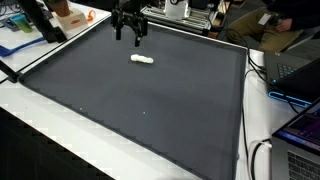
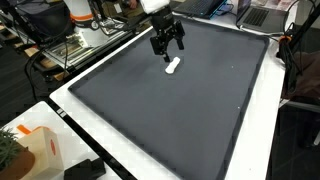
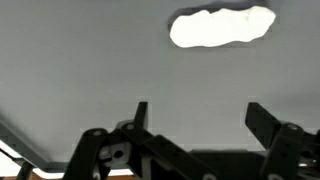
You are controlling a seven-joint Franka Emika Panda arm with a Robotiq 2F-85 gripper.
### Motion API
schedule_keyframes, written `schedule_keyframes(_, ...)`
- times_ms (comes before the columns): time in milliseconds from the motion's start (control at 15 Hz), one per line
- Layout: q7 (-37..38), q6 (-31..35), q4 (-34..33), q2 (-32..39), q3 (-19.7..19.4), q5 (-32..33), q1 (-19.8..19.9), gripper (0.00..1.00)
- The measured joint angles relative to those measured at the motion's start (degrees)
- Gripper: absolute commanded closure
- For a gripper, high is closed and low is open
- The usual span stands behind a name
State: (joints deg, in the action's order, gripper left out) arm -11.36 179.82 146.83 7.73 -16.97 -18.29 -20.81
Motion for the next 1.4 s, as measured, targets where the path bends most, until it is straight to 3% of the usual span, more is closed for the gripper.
schedule_keyframes(333, 7.50, -7.62, -2.39, -0.82, -10.82, 12.27, -7.68, 0.00)
schedule_keyframes(667, 15.67, -21.55, -6.31, -6.07, -12.32, 21.04, -11.33, 0.00)
schedule_keyframes(867, 15.94, -22.84, -6.48, -7.47, -12.36, 21.32, -11.50, 0.00)
schedule_keyframes(1133, 18.82, -22.99, -7.28, -7.00, 0.86, 23.72, 1.54, 0.00)
schedule_keyframes(1400, 26.53, -27.12, -9.73, -6.80, 8.63, 30.00, 8.87, 0.00)
